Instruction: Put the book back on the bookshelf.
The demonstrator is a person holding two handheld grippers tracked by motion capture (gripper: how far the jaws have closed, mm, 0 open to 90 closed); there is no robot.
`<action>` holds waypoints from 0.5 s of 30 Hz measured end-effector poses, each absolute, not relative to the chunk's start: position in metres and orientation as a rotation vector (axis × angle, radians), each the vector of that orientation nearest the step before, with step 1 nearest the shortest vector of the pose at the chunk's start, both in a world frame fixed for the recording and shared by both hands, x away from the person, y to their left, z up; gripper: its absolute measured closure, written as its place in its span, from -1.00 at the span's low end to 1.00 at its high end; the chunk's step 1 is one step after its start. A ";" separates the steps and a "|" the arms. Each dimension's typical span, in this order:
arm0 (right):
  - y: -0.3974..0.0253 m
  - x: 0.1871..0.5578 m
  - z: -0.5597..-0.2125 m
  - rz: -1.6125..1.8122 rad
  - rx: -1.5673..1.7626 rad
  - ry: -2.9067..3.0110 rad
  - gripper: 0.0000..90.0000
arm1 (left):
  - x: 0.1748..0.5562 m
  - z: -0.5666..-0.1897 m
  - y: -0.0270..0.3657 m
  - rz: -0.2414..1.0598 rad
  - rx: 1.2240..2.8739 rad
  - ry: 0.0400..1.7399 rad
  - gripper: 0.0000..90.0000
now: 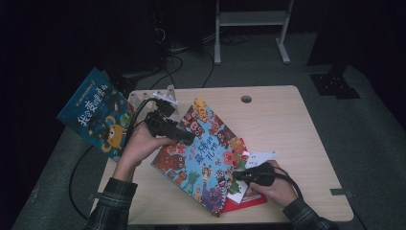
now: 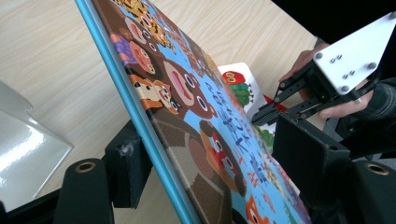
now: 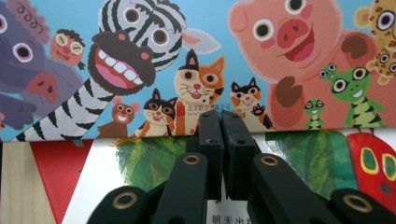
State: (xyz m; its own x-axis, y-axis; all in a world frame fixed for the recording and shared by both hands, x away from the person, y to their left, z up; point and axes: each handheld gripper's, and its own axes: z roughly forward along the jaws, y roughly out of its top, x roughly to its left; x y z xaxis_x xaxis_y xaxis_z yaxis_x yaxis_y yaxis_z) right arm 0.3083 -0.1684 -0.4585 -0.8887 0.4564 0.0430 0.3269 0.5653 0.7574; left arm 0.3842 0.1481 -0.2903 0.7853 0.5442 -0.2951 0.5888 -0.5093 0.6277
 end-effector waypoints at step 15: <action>-0.169 0.308 -0.459 1.233 0.674 2.634 0.92 | 0.388 -0.288 0.142 -0.117 2.253 0.855 0.10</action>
State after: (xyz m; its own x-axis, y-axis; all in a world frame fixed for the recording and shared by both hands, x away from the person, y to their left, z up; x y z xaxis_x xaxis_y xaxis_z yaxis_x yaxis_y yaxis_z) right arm 0.3080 -0.1686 -0.4589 -0.8865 0.4602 0.0482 0.3317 0.5596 0.7595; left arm 0.3883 0.1424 -0.2877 0.7765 0.5457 -0.3152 0.6103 -0.5264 0.5920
